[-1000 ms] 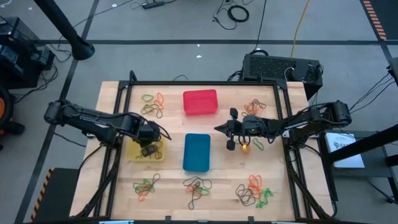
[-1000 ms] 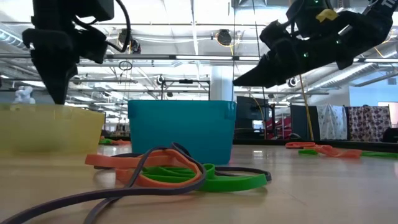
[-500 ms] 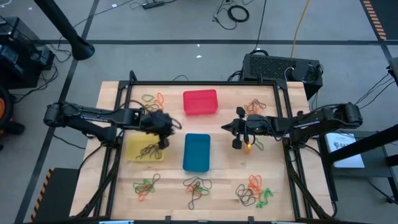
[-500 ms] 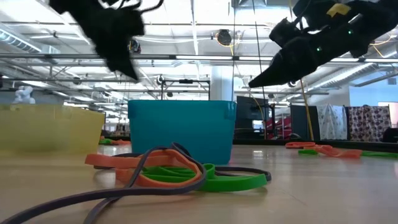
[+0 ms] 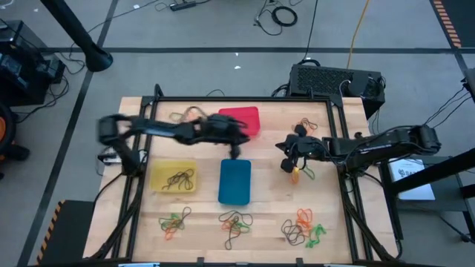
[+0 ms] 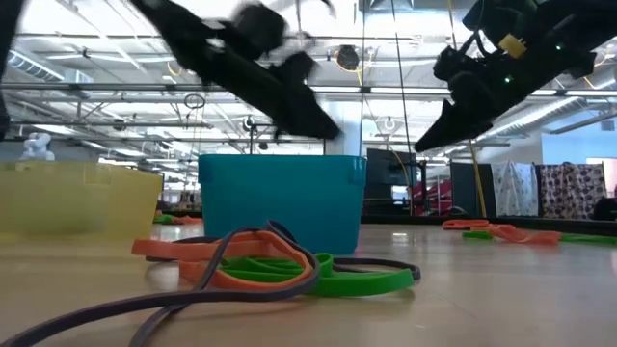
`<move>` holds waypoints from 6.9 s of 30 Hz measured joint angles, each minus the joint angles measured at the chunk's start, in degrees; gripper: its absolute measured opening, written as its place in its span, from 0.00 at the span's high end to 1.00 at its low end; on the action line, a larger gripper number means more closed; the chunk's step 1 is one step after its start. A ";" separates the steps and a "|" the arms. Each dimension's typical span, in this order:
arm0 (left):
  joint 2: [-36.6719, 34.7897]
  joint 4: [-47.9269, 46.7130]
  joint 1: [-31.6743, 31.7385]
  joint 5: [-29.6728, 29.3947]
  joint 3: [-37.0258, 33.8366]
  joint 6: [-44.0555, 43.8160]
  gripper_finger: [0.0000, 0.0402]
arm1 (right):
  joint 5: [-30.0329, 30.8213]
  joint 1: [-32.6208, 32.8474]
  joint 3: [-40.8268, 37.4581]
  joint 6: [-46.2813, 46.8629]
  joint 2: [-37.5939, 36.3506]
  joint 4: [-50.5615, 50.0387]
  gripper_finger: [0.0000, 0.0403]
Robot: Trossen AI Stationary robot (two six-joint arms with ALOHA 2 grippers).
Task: Sort rubber bands into baskets
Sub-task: Put the purple rubber band into the yellow bin
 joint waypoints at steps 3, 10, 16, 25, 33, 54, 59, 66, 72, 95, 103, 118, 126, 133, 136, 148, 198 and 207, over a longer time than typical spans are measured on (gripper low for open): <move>11.64 -3.11 -0.44 1.76 11.42 3.88 0.81 | 0.06 0.00 0.00 1.35 -1.15 -3.21 1.00; 30.09 -11.15 -1.64 0.83 37.19 13.68 0.81 | 4.55 0.04 0.03 8.43 -4.17 -14.66 1.00; 42.30 -14.23 -1.57 -0.76 53.19 17.19 0.81 | 12.38 0.15 0.02 17.47 -7.74 -25.52 1.00; 50.58 -16.41 -0.67 -5.36 66.82 20.09 0.81 | 16.42 3.04 -0.11 27.02 -8.76 -33.92 1.00; 51.79 -20.90 1.23 0.06 68.36 19.53 0.81 | 16.14 4.22 -1.05 27.06 -8.76 -31.62 1.00; 53.97 -20.63 1.34 -0.50 68.49 19.89 0.89 | 14.81 4.17 -1.07 23.13 -8.80 -26.54 1.00; 53.97 -20.78 1.43 -0.94 68.47 19.48 0.98 | 14.81 4.17 -1.07 22.98 -8.80 -26.54 1.00; 49.41 -31.22 0.10 -0.90 68.12 21.00 0.99 | 12.83 4.17 -1.07 24.37 -8.91 -30.56 1.00; 41.38 -43.20 -1.90 -0.46 68.32 23.23 1.00 | 13.06 4.17 -1.08 25.62 -8.93 -31.68 1.00; 48.57 -25.24 -1.84 -5.02 66.44 27.09 0.70 | 11.87 4.33 -1.09 25.55 -8.93 -31.83 1.00; 50.14 -20.25 -1.15 -6.71 66.44 22.48 0.48 | 11.92 4.33 -1.09 26.03 -8.93 -31.40 1.00; 53.51 -19.66 1.10 -2.67 68.27 16.09 0.47 | 11.72 4.33 -1.05 25.74 -8.91 -27.87 1.00; 53.51 -22.32 0.62 0.37 68.43 16.18 0.60 | 11.62 4.33 -1.05 25.36 -8.91 -26.98 1.00; 53.52 -22.34 0.83 2.06 68.36 13.53 0.94 | 9.37 4.32 -1.05 24.81 -8.91 -25.80 1.00; 53.40 -22.68 0.90 2.67 68.36 13.43 0.98 | 6.21 4.33 -1.05 24.08 -8.92 -25.90 1.00; 44.22 -36.95 0.01 2.92 68.09 16.39 1.00 | 2.57 6.05 -1.05 23.54 -8.91 -27.55 1.00; 0.41 -104.37 -18.78 -12.22 52.94 -1.85 1.00 | -5.28 9.40 -1.75 -1.35 4.99 22.82 1.00; -14.73 -104.62 -22.53 -13.24 30.81 -17.08 1.00 | -7.73 9.31 -1.53 -3.05 5.01 28.61 1.00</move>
